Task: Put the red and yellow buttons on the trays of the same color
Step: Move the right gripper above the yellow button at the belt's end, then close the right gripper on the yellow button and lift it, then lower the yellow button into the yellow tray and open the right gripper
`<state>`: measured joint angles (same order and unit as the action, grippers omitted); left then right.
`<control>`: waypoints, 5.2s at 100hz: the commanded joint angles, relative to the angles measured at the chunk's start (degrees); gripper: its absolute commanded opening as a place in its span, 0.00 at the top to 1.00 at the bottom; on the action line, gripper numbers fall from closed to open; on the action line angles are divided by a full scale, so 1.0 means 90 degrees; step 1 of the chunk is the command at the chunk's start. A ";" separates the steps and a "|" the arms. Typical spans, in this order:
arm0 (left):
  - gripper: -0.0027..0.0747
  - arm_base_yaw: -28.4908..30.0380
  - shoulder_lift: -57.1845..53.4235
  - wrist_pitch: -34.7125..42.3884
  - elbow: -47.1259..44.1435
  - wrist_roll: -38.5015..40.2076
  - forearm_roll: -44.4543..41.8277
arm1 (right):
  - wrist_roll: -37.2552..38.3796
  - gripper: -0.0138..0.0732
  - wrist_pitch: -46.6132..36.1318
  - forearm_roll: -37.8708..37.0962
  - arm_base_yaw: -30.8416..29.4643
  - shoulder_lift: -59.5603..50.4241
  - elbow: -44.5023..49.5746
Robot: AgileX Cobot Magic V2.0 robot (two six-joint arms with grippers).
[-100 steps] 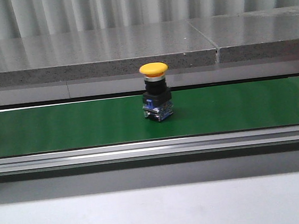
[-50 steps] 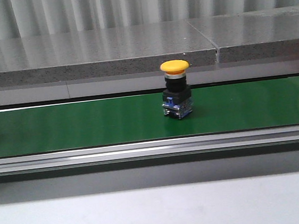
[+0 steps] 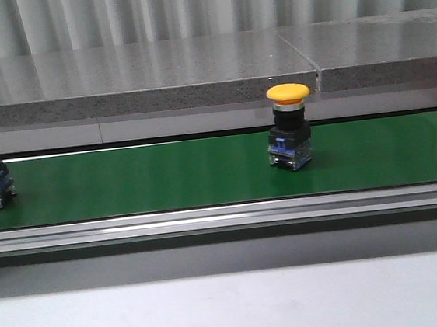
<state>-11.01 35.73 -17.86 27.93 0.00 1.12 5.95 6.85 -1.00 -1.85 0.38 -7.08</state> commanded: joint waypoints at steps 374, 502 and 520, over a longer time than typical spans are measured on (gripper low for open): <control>0.99 -0.0053 0.0025 0.0534 0.0179 0.0044 0.0058 | -0.0190 0.80 0.3736 0.0111 -0.3608 0.9284 -0.5749; 0.99 -0.0053 0.0025 0.0534 0.0179 0.0044 0.0058 | -0.0190 0.10 0.3374 0.0234 -0.3608 1.0040 -0.5753; 0.99 -0.0053 0.0025 0.0534 0.0179 0.0044 0.0058 | -0.0190 0.10 0.3322 0.0234 -0.3608 0.9529 -0.5753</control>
<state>-11.01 35.73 -17.86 27.93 0.00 1.12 4.21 38.47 1.06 -33.97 90.97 -57.59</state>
